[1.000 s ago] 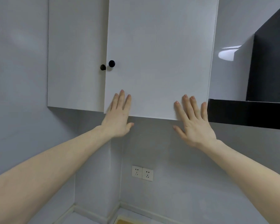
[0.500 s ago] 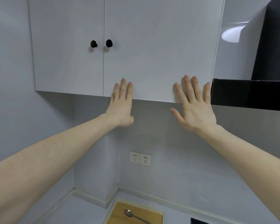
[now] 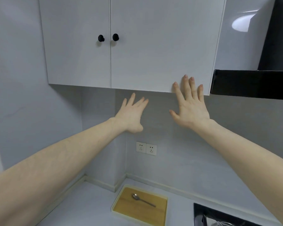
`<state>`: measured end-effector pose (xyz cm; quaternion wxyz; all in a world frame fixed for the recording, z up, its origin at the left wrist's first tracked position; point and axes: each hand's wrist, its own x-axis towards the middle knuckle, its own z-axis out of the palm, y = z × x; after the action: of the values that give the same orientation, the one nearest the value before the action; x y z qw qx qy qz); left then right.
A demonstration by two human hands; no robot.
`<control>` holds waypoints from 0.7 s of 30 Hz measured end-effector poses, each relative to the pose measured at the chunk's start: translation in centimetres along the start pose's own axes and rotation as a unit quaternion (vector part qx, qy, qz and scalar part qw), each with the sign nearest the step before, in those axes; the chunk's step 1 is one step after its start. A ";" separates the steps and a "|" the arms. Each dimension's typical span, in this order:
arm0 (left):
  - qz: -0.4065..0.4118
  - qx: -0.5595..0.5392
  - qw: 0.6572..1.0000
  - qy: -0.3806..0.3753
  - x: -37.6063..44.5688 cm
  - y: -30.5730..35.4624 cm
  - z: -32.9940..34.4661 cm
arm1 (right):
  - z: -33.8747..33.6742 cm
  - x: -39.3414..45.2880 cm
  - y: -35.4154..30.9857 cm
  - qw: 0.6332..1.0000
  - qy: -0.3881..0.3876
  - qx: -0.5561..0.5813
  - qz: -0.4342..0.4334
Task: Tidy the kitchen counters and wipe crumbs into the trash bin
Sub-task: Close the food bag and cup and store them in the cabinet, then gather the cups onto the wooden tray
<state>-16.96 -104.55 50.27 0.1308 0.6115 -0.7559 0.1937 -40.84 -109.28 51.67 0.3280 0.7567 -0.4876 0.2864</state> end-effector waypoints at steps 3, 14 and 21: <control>0.040 -0.019 0.999 -0.019 -4.4 2.3 1.9 | -0.3 -5.4 -2.2 0.990 -0.062 0.128 -0.014; -0.045 -0.195 0.974 -0.105 -27.5 9.8 8.5 | -0.4 -31.3 -5.0 0.853 -0.248 0.459 0.029; -0.187 -0.271 0.940 -0.091 -40.1 16.8 8.4 | -3.9 -40.0 -6.2 0.763 -0.331 0.552 0.064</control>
<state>-24.30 -70.30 23.11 0.2561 0.6982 -0.6605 -0.1031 -49.95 -82.30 22.59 -0.3473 0.8215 -0.3712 0.2582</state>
